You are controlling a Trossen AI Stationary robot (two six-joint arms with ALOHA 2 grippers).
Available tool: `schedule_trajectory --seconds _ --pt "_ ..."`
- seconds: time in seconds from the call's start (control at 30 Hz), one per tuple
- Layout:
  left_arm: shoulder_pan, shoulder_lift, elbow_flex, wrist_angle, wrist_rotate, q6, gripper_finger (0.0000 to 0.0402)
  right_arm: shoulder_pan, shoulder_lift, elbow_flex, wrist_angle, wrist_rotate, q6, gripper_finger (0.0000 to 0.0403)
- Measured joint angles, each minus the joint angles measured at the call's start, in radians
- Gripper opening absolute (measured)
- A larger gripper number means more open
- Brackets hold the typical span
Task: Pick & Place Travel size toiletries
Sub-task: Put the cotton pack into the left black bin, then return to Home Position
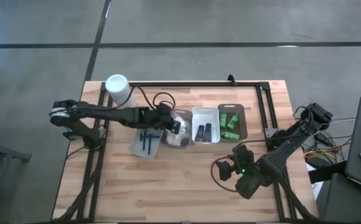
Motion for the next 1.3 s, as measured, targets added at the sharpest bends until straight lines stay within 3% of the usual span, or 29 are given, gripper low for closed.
schedule_trajectory --seconds 0.3,0.6,0.97,1.13,1.3 --pt "-0.068 0.004 -0.003 -0.03 0.01 -0.04 0.0002 0.0 0.0 0.0 -0.014 -0.001 0.03 0.0363" --pt "-0.092 0.097 -0.009 -0.053 -0.001 -0.054 0.0022 0.0 0.0 0.0 -0.019 -0.007 0.03 0.0363" --pt "-0.113 0.074 0.02 -0.06 -0.08 -0.034 0.0136 0.0 0.0 0.0 -0.017 -0.037 0.048 0.0363" --pt "-0.114 0.038 0.059 -0.17 -0.067 0.012 0.0193 0.0 0.0 0.0 -0.016 -0.037 0.045 0.0363" --pt "-0.117 -0.048 0.107 -0.268 -0.035 0.132 0.0223 0.0 0.0 0.005 -0.013 -0.038 -0.005 0.0363"
